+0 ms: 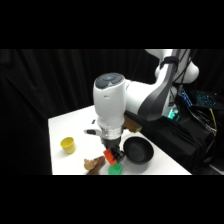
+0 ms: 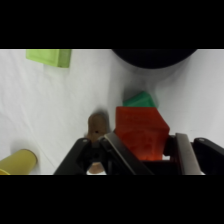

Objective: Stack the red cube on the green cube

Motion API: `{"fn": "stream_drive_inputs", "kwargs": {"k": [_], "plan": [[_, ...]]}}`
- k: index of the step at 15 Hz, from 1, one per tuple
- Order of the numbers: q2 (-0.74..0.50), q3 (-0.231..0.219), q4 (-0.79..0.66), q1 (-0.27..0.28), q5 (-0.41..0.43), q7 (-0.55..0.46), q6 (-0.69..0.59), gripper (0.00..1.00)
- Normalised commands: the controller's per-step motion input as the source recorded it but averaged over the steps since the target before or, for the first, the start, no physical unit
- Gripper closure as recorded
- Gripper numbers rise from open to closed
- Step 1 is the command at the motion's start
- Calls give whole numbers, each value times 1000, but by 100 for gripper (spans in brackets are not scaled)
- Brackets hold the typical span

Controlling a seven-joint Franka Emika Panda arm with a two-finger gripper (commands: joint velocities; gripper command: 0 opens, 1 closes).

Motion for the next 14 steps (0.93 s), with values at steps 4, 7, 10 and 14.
{"fn": "stream_drive_inputs", "kwargs": {"k": [4, 7, 10, 14], "plan": [[35, -11, -82, 37, -110, 138, 276, 75], [41, -11, -53, 40, -61, 113, 251, 75], [40, -19, -27, 48, -37, 99, 222, 75], [14, -15, -30, 42, 2, 70, 191, 75]]}}
